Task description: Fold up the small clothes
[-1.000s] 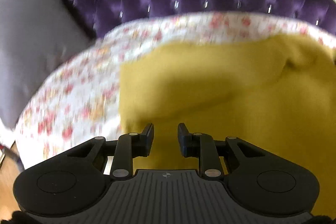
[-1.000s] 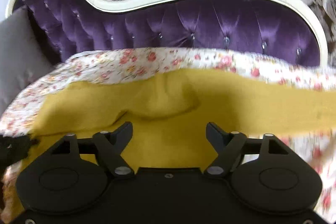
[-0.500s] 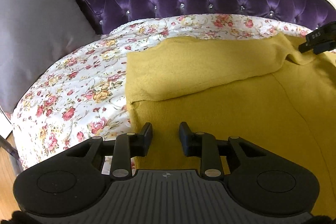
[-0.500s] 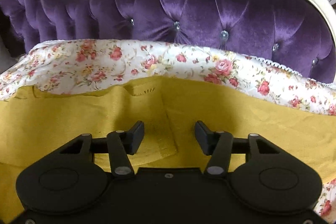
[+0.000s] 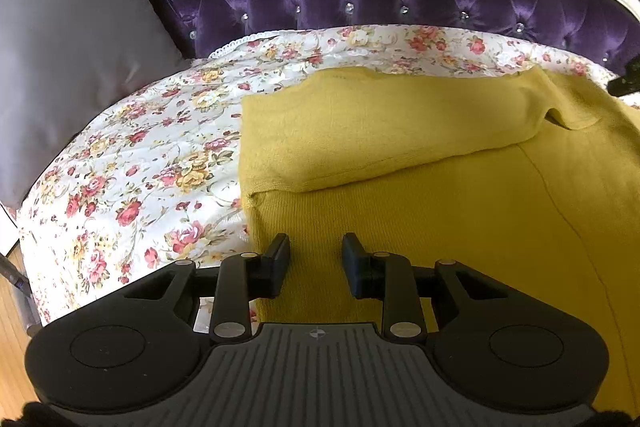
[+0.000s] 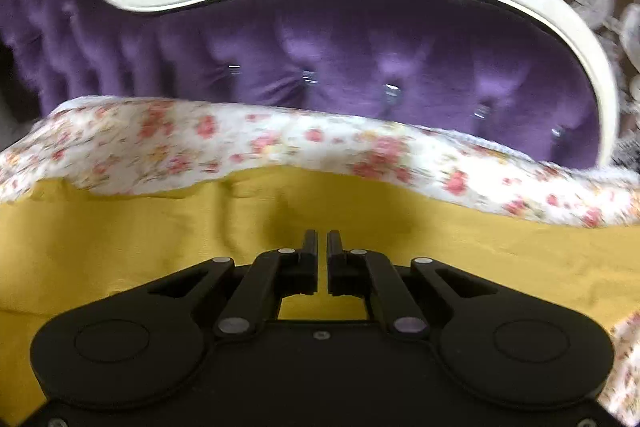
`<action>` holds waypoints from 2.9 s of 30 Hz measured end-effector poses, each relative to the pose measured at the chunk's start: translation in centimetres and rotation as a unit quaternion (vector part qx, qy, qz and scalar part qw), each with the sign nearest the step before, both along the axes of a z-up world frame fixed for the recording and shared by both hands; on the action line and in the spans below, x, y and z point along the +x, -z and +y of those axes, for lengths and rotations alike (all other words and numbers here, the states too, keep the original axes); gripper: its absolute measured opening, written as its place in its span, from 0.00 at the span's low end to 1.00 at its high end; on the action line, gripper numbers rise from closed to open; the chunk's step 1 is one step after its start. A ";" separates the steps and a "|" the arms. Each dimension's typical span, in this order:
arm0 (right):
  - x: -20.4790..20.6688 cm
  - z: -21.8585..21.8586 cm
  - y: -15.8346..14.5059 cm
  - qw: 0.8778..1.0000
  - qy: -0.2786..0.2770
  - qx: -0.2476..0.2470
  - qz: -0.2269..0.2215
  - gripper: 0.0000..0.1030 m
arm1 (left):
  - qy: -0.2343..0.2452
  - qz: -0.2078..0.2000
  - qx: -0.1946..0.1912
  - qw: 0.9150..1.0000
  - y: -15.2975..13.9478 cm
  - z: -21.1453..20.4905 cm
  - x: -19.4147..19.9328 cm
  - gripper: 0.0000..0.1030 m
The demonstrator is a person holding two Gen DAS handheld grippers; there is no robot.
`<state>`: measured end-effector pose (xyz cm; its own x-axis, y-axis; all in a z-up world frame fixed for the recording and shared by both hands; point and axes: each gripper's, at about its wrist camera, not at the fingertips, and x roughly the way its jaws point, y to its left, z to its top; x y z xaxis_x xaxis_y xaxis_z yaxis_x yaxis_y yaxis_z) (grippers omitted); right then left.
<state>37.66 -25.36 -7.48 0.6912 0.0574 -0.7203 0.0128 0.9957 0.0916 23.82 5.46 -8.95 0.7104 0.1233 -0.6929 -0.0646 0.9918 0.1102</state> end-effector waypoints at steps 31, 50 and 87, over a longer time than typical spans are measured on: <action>-0.1 -1.7 2.1 0.998 -0.014 0.064 -0.007 0.49 | 0.011 0.026 -0.036 0.999 -1.9 0.5 1.4 0.28; -8.6 -23.4 2.6 0.976 0.217 -0.027 -0.022 0.71 | 0.054 0.028 -0.019 0.998 -1.1 -7.4 9.4 0.29; -6.3 -22.5 -8.5 0.978 0.169 0.048 -0.116 0.09 | 0.072 0.020 -0.074 0.994 -3.6 -3.1 6.5 0.29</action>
